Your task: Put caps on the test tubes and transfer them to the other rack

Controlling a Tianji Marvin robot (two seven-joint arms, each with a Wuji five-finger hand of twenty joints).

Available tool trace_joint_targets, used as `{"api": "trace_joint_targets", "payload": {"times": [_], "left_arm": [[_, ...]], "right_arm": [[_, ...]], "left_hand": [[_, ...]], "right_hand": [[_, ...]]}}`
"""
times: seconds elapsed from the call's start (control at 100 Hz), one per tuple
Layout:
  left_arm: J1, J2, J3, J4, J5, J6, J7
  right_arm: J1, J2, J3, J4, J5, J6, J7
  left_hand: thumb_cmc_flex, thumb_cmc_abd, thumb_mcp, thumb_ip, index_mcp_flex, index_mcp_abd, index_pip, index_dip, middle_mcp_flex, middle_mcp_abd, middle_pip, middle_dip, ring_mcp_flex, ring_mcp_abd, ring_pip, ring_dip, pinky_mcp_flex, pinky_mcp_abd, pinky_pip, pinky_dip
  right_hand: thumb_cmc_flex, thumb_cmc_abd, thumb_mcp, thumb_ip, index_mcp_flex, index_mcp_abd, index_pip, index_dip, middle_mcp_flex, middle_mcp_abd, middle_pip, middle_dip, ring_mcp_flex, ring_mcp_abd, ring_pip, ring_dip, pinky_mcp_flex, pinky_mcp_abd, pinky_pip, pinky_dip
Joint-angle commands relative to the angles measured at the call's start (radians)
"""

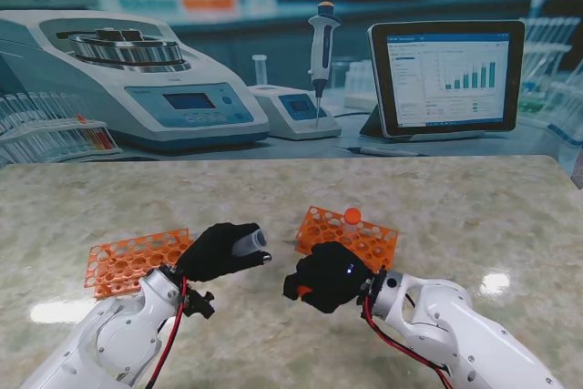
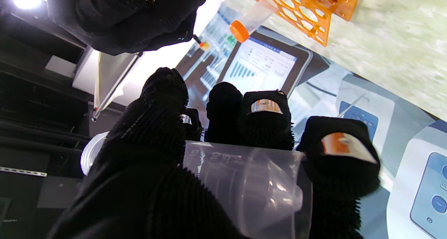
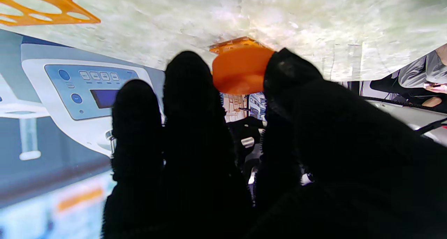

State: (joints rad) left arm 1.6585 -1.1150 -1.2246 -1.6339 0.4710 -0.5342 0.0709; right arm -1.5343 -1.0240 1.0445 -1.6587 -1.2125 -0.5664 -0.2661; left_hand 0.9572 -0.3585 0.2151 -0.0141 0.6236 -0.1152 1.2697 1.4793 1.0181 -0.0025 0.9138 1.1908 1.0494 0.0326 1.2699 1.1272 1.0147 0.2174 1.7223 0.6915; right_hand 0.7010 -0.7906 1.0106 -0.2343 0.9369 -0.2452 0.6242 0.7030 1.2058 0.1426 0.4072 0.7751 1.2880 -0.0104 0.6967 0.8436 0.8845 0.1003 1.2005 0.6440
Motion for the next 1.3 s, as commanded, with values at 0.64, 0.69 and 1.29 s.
{"api": "trace_joint_targets", "payload": {"times": [0.64, 0.69, 1.29], "left_arm": [[0.003, 0.001, 0.006, -0.005, 0.002, -0.003, -0.004], [0.002, 0.001, 0.006, -0.005, 0.002, -0.003, -0.004], [-0.001, 0.002, 0.016, -0.006, -0.001, -0.008, -0.008]], "right_arm": [[-0.078, -0.023, 0.088, -0.072, 0.036, -0.011, -0.066], [-0.082, -0.024, 0.093, -0.075, 0.039, -0.011, -0.071], [-0.130, -0.041, 0.143, -0.129, 0.062, -0.012, -0.140]], "left_hand": [[0.033, 0.043, -0.012, -0.007, 0.009, -0.059, 0.083, 0.063, -0.011, -0.044, 0.001, -0.007, 0.002, -0.017, 0.003, -0.008, 0.039, -0.043, 0.140, -0.024], [0.033, 0.042, -0.012, -0.007, 0.009, -0.060, 0.083, 0.063, -0.011, -0.044, 0.001, -0.007, 0.002, -0.017, 0.003, -0.008, 0.038, -0.043, 0.139, -0.024], [0.032, 0.042, -0.011, -0.007, 0.009, -0.059, 0.083, 0.062, -0.012, -0.046, 0.001, -0.007, 0.001, -0.018, 0.000, -0.009, 0.033, -0.040, 0.130, -0.026]], "right_hand": [[0.177, 0.064, 0.208, 0.107, 0.065, 0.019, 0.040, 0.033, 0.107, -0.206, 0.093, 0.020, 0.013, -0.067, 0.068, 0.009, 0.013, 0.006, 0.033, 0.020], [0.178, 0.063, 0.208, 0.107, 0.065, 0.019, 0.040, 0.033, 0.107, -0.204, 0.093, 0.020, 0.012, -0.066, 0.068, 0.009, 0.013, 0.006, 0.033, 0.020], [0.177, 0.064, 0.208, 0.108, 0.065, 0.018, 0.039, 0.033, 0.108, -0.205, 0.095, 0.021, 0.013, -0.067, 0.070, 0.010, 0.014, 0.004, 0.034, 0.022]]}}
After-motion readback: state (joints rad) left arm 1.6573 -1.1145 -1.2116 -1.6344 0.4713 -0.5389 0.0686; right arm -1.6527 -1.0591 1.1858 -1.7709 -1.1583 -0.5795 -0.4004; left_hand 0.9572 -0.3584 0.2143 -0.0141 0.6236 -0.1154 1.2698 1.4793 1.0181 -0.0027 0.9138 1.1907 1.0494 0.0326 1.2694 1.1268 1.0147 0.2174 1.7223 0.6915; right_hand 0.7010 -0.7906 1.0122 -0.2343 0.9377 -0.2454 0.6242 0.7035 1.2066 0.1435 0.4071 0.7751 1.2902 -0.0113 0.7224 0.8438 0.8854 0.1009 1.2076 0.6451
